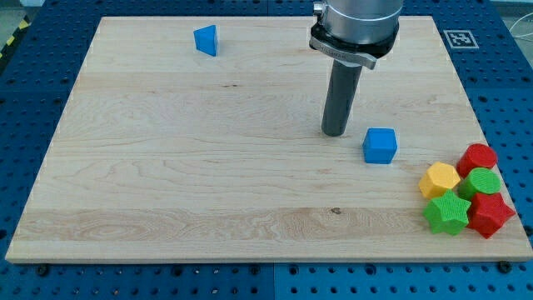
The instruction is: Push the blue cube to the top of the yellow hexagon
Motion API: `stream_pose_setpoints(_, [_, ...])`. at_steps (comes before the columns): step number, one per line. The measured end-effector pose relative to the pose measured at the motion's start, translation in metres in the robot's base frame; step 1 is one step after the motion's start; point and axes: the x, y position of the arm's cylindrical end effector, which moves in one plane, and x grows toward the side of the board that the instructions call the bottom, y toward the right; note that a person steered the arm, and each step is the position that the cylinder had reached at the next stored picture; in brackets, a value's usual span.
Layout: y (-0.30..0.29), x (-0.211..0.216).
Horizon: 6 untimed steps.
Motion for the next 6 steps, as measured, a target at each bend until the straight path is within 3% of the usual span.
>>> stream_pose_setpoints(3, [0.027,0.021])
stream_pose_setpoints(6, [0.098,0.035])
